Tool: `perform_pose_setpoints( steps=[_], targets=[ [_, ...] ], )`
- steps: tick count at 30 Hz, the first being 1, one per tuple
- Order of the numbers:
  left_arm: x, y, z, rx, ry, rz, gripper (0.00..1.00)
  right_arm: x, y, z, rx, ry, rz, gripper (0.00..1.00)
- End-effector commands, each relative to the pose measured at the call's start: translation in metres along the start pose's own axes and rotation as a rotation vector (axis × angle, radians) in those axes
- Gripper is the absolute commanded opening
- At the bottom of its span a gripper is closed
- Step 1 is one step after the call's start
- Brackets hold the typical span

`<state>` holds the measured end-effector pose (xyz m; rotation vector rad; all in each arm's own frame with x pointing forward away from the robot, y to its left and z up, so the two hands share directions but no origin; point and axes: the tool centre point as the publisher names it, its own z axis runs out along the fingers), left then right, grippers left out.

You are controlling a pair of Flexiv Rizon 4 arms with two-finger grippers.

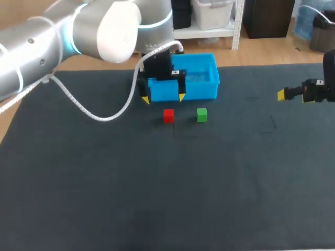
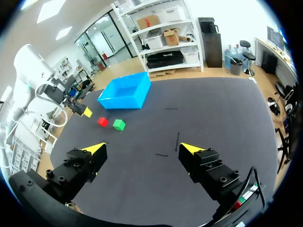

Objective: Use the left arm to pick the red cube and place it into the blue plastic box first, then use the right arm to grasp the green cube and put it into the same blue plastic box after the first action is fully finished.

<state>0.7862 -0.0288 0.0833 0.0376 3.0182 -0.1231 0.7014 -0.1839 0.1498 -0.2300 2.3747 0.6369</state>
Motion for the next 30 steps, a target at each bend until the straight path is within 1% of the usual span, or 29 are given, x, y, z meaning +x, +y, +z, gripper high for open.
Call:
perform_pose_setpoints(
  steps=[1,9,16,18,21,24,30],
  targets=[
    [-0.005,-0.002,0.008,0.0,-0.002,-0.001,1.0,0.0,0.0,-0.001,0.0,0.0,-0.001,1.0],
    [-0.008,-0.002,0.028,-0.027,0.001,0.011,1.0,0.0,0.0,-0.001,0.0,0.0,-0.001,1.0],
    [-0.007,-0.008,0.052,-0.004,-0.005,0.026,1.0,0.0,0.0,-0.001,0.0,0.0,-0.001,1.0],
    [-0.006,-0.01,0.06,0.004,-0.001,0.046,1.0,0.0,0.0,-0.001,0.0,0.0,-0.001,1.0],
    [-0.005,-0.012,0.066,0.01,0.0,0.05,1.0,0.0,0.0,-0.001,0.0,0.0,-0.001,1.0],
    [-0.005,-0.011,0.069,0.012,-0.002,0.047,1.0,0.0,0.0,-0.001,0.0,0.0,-0.001,1.0],
    [-0.008,-0.002,0.074,0.012,-0.006,0.033,1.0,0.0,0.0,-0.001,0.0,0.0,-0.001,1.0]
  ],
)
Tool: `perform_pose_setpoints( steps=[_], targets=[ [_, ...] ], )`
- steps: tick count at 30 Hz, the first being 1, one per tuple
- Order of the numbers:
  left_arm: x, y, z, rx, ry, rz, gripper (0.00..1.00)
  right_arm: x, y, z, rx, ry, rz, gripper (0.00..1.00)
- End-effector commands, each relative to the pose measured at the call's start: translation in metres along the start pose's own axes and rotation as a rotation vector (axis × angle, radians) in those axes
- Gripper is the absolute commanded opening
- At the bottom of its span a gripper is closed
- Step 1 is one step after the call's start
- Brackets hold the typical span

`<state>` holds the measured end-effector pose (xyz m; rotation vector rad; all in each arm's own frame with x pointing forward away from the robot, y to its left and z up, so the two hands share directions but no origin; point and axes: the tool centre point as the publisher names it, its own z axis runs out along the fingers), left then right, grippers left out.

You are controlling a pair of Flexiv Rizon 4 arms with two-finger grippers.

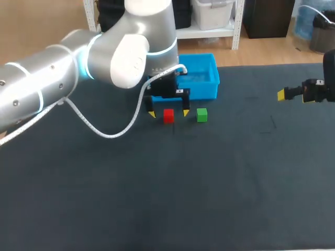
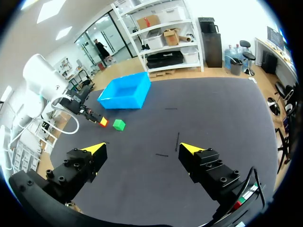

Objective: Use the left arm to pick the red cube and place it into the blue plastic box first, then use the right arm to grasp the green cube and put it into the same blue plastic box after the first action is fully finished.

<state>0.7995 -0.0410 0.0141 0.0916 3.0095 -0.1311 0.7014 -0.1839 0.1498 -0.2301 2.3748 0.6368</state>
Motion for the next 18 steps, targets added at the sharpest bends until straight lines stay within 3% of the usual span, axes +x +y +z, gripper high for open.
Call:
perform_pose_setpoints(
  steps=[1,18],
  targets=[
    [-0.003,0.005,0.004,0.0,0.002,-0.007,1.0,0.0,0.0,-0.001,0.0,0.0,-0.001,1.0],
    [-0.013,0.006,0.018,-0.051,0.02,-0.063,1.0,0.0,0.0,-0.001,0.0,0.0,-0.001,1.0]
  ],
)
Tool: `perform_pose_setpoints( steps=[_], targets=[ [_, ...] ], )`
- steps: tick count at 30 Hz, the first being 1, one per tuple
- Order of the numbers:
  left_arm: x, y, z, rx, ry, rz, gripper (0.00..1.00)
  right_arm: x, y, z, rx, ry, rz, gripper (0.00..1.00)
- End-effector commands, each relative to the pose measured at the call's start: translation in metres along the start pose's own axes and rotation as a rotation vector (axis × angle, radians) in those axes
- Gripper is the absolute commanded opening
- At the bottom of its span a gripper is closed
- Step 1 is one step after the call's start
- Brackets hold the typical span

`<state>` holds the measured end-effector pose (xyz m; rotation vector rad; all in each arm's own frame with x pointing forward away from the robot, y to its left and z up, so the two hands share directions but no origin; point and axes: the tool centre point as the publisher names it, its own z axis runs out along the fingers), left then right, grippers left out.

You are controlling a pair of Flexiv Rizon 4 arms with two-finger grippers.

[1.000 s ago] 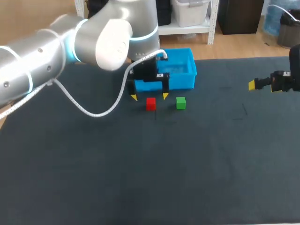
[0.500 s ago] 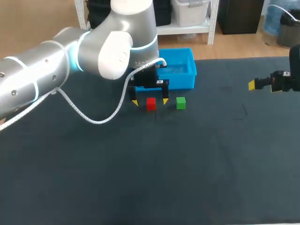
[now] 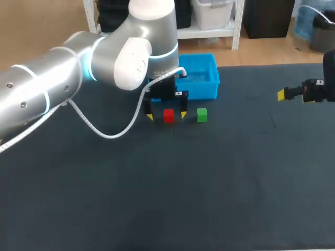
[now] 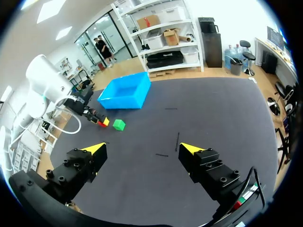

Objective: Use the left arm to pick the red cube and place it into the blue plastic box first, then use the right arm to grasp the green cube and put it into the same blue plastic box after the first action is fully finished.

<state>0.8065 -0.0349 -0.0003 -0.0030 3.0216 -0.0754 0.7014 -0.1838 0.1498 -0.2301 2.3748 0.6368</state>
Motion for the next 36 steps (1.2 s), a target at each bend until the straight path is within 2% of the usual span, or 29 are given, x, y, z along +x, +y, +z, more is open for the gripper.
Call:
perform_pose_setpoints(
  steps=[1,11,14,16,18,22,36],
  targets=[
    [-0.0086,-0.0022,0.0036,-0.013,0.012,-0.003,1.0,0.0004,-0.0003,-0.0008,0.0,0.0,-0.001,1.0],
    [-0.0108,0.0004,0.0084,-0.033,0.002,-0.025,1.0,0.0004,-0.0003,-0.0008,0.0,0.0,-0.001,1.0],
    [-0.0122,-0.0003,0.0096,-0.039,-0.008,-0.039,0.75,0.0004,-0.0003,-0.0008,0.0,0.0,-0.001,1.0],
    [-0.0134,-0.0002,0.0105,-0.035,-0.008,-0.044,0.55,0.0004,-0.0003,-0.0008,0.0,0.0,-0.001,1.0],
    [-0.0144,-0.0013,0.0107,-0.038,-0.01,-0.045,0.45,0.0004,-0.0003,-0.0008,0.0,0.0,-0.001,1.0],
    [-0.0148,-0.0038,0.0101,-0.043,-0.014,-0.043,0.0,0.0004,-0.0003,-0.0008,0.0,0.0,-0.001,1.0],
    [-0.0154,-0.0079,0.0029,-0.05,-0.026,-0.029,0.0,0.0004,-0.0003,-0.0008,0.0,0.0,-0.001,1.0]
  ],
)
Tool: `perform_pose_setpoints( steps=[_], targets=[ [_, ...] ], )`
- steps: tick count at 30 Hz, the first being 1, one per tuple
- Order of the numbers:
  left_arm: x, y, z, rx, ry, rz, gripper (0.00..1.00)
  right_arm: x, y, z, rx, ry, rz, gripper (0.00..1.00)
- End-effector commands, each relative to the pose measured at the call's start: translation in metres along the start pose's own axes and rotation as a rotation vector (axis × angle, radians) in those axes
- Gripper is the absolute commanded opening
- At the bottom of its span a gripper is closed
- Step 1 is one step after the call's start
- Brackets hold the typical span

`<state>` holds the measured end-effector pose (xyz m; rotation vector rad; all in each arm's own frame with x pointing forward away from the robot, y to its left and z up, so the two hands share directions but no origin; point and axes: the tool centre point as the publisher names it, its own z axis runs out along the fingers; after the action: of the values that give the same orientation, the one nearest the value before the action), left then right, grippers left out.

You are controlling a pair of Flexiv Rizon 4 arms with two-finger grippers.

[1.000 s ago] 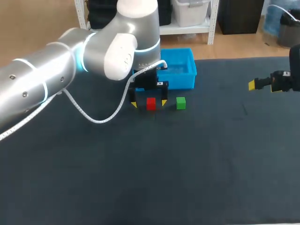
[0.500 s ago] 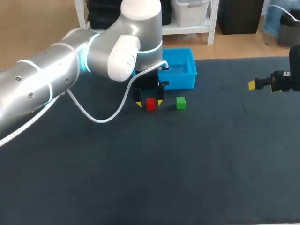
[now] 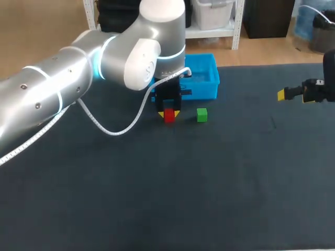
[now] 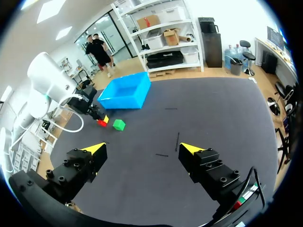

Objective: Use the left arm to pick the red cube and place it into the blue plastic box first, then use the right arm to grasp the green cube and put it into the same blue plastic box after the first action is fully finished.

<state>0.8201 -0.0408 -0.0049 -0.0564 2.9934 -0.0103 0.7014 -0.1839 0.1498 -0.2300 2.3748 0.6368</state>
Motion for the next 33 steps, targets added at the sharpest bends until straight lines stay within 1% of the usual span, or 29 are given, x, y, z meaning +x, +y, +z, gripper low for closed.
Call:
perform_pose_setpoints(
  steps=[1,4,10,14,18,24,28,31,33],
  targets=[
    [-0.003,-0.002,-0.006,-0.005,0.0,0.007,0.0,0.0,0.0,-0.001,0.0,0.0,-0.001,1.0],
    [-0.003,-0.002,-0.015,0.002,-0.012,0.013,0.0,0.0,0.0,-0.001,0.0,0.0,-0.001,1.0],
    [-0.004,0.002,-0.041,0.009,-0.061,0.031,0.0,0.0,0.0,-0.001,0.0,0.0,-0.001,1.0],
    [-0.006,0.004,-0.064,0.035,-0.106,0.062,0.0,0.0,0.0,-0.001,0.0,0.0,-0.001,1.0],
    [-0.005,0.005,-0.089,0.063,-0.16,0.119,0.0,0.0,0.0,-0.001,0.0,0.0,-0.001,1.0],
    [0.002,0.011,-0.121,0.095,-0.215,0.154,0.0,0.0,0.0,-0.001,0.0,0.0,-0.001,1.0],
    [0.01,0.014,-0.133,0.093,-0.232,0.168,0.0,0.0,0.0,-0.001,0.0,0.0,-0.001,1.0],
    [0.014,0.017,-0.135,0.095,-0.245,0.172,0.0,0.0,0.0,-0.001,0.0,0.0,-0.001,1.0],
    [0.015,0.019,-0.135,0.114,-0.259,0.172,0.0,0.0,0.0,-0.001,0.0,0.0,-0.001,1.0]
  ],
)
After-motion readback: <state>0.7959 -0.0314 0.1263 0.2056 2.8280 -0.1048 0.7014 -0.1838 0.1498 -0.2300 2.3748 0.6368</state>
